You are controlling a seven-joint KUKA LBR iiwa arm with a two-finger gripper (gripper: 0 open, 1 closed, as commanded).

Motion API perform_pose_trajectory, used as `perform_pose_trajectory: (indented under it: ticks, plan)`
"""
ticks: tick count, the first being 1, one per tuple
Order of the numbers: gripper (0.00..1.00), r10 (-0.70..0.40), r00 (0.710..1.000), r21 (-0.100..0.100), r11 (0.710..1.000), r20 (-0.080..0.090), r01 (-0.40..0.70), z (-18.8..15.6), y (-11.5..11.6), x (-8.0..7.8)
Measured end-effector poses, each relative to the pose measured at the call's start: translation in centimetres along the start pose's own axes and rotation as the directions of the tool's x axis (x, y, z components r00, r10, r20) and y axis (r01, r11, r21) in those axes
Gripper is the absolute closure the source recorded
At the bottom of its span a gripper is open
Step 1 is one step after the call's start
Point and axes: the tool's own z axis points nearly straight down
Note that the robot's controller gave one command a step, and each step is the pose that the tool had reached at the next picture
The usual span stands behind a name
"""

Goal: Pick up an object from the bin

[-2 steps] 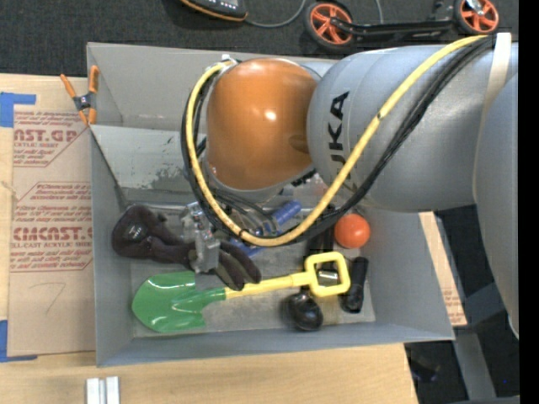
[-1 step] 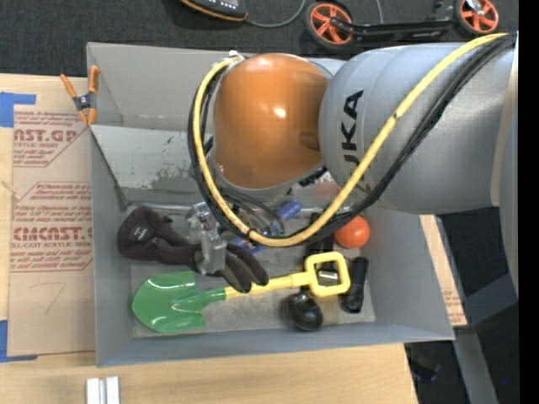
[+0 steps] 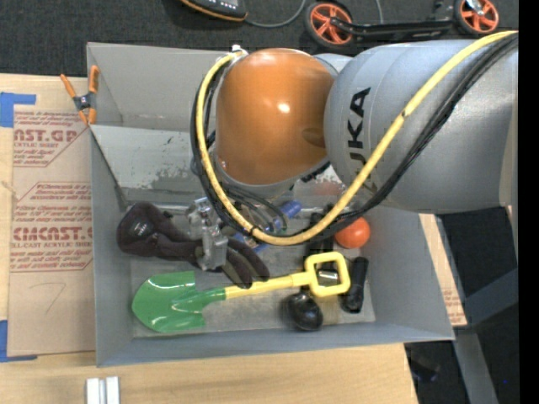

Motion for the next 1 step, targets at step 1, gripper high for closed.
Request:
perform_pose_trajectory:
  ticks: [1]
  plan:
    - [1.0, -0.021, 1.0, 0.001, 1.0, 0.011, 0.021, 1.64, -0.01, -0.53]
